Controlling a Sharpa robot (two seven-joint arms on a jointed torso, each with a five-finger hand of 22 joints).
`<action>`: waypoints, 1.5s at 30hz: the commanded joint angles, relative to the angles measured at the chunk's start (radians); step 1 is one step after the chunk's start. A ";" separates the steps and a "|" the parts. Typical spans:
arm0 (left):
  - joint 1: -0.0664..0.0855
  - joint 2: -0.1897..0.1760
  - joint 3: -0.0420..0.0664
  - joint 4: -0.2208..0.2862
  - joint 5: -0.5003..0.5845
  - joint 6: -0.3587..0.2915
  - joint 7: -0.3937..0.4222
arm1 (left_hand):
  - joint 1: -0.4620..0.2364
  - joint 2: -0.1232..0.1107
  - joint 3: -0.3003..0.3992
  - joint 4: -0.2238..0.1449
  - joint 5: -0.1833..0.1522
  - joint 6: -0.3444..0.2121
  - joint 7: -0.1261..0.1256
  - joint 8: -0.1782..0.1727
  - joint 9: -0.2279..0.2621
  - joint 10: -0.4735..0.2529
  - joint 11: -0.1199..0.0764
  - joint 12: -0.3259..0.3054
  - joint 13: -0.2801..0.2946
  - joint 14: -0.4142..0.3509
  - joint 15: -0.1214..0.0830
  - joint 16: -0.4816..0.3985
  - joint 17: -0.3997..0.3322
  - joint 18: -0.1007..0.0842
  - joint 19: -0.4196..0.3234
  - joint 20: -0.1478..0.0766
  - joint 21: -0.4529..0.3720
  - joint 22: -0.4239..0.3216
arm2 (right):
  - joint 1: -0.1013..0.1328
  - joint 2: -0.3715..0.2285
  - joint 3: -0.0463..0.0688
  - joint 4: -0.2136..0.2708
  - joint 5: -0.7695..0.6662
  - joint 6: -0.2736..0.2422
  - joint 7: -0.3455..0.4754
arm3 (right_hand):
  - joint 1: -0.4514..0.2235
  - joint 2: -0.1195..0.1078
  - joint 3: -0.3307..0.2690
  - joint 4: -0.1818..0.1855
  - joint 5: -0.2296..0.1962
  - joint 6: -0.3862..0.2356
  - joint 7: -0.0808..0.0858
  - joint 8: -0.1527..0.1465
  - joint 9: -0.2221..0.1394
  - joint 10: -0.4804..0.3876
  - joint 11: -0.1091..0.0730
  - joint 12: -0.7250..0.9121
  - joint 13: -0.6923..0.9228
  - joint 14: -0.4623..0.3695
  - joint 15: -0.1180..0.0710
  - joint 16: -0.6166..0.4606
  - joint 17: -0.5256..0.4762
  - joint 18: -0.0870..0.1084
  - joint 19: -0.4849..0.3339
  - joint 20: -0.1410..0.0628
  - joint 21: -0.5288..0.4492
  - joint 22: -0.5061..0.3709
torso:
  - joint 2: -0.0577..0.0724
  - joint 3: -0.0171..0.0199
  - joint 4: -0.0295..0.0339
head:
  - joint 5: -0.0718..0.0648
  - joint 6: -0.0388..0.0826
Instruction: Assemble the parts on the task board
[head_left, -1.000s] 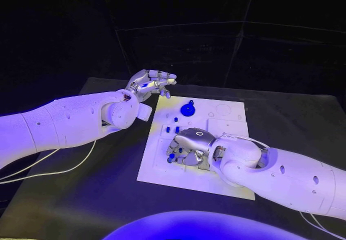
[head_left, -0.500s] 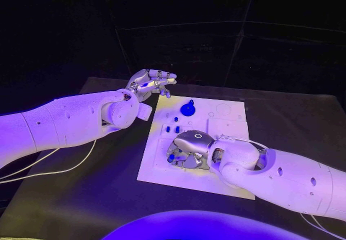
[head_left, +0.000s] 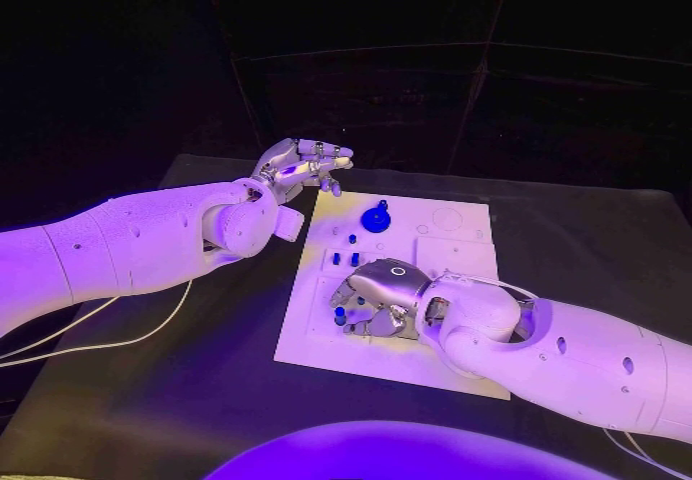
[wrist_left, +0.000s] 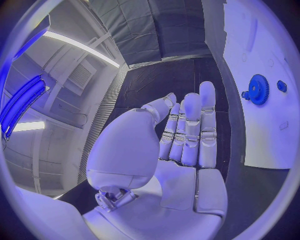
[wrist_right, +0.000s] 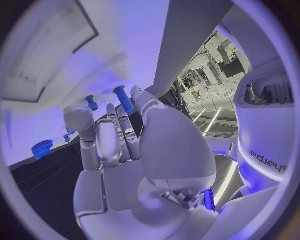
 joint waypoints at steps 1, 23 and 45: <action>0.001 0.000 0.001 0.000 0.002 0.014 0.002 | -0.001 0.002 0.000 -0.005 0.003 -0.008 -0.001 0.003 -0.001 -0.005 -0.001 0.003 -0.001 -0.006 -0.002 -0.001 -0.001 0.013 -0.002 0.005 -0.004 -0.001 | 0.001 -0.009 0.000 0.014 0.012 -0.119 0.030 | -0.006 0.009 -0.016 -0.003 0.003 -0.015 -0.001 -0.002 0.001 -0.013 -0.002 0.009 0.002 0.005 0.007 -0.009 -0.007 0.003 -0.008 -0.001 -0.008 -0.011 | 0.000 0.0015 -0.0009 | -0.002 0.002; 0.001 -0.010 -0.017 0.002 0.002 0.014 0.000 | -0.002 0.001 0.000 -0.005 0.003 -0.008 -0.001 0.004 -0.002 -0.005 -0.001 0.004 -0.001 -0.006 -0.002 -0.001 -0.001 0.013 -0.002 0.005 -0.004 -0.001 | 0.082 -0.427 0.011 0.249 0.442 -0.155 -0.163 | -0.075 0.032 -0.179 0.066 0.094 0.092 -0.072 0.095 0.026 0.320 -0.092 0.449 0.264 0.034 -0.077 0.049 0.076 -0.029 0.083 -0.064 0.094 0.153 | -0.022 -0.0052 -0.0213 | -0.072 0.027; 0.001 -0.022 -0.032 0.021 0.002 0.016 0.001 | -0.002 0.001 0.000 -0.005 0.003 -0.008 -0.001 0.005 -0.001 -0.005 -0.001 0.005 -0.001 -0.006 -0.002 -0.001 -0.002 0.013 -0.002 0.005 -0.004 -0.001 | 0.053 -0.530 0.001 0.292 0.262 -0.011 -0.439 | -0.163 0.102 -0.399 0.234 0.070 0.080 -0.091 0.269 0.076 0.356 -0.110 1.137 1.073 0.054 -0.081 0.130 0.213 -0.045 0.124 -0.082 0.162 0.277 | -0.025 -0.0082 -0.0334 | -0.163 0.027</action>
